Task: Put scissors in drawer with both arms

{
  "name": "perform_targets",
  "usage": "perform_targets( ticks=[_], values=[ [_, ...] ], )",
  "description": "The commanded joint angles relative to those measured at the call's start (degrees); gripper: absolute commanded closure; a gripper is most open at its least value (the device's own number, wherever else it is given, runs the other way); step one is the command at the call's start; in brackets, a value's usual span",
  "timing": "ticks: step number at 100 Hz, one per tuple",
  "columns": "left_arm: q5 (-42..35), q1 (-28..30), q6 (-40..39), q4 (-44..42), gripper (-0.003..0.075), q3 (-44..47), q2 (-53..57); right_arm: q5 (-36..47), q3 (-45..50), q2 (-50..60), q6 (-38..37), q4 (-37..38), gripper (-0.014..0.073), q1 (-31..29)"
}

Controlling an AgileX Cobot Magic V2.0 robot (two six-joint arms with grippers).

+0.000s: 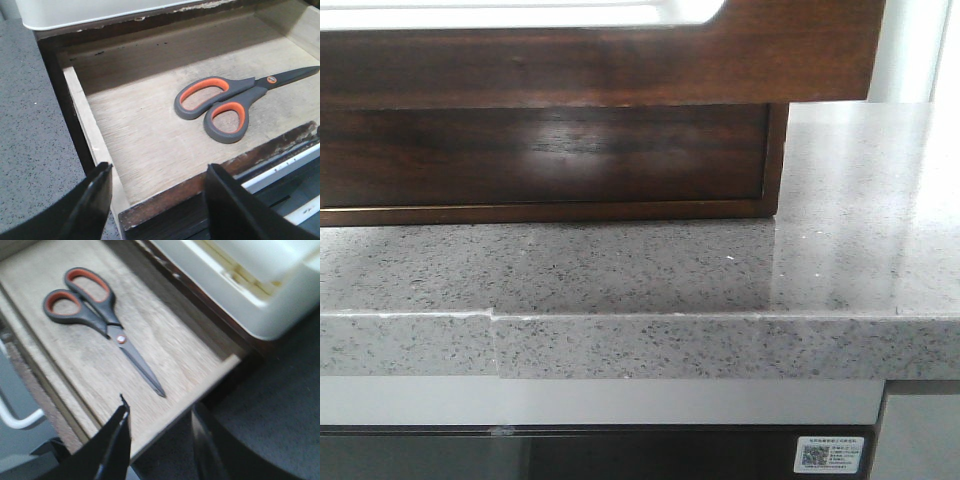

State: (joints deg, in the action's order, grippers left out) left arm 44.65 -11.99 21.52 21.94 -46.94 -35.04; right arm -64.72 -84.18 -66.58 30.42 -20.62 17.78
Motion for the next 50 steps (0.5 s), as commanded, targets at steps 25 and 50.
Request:
perform_targets(
  ticks=[25,50],
  values=[
    [-4.40,-0.41,0.06,1.27,0.0332,-1.40,-0.11,22.93,26.21,19.22,-4.75,-1.00,0.0342,-8.04],
    [-4.78,-0.41,0.06,1.68,0.0427,-1.40,-0.11,29.48,37.43,27.93,-4.75,-1.00,0.0508,-8.15]
  ],
)
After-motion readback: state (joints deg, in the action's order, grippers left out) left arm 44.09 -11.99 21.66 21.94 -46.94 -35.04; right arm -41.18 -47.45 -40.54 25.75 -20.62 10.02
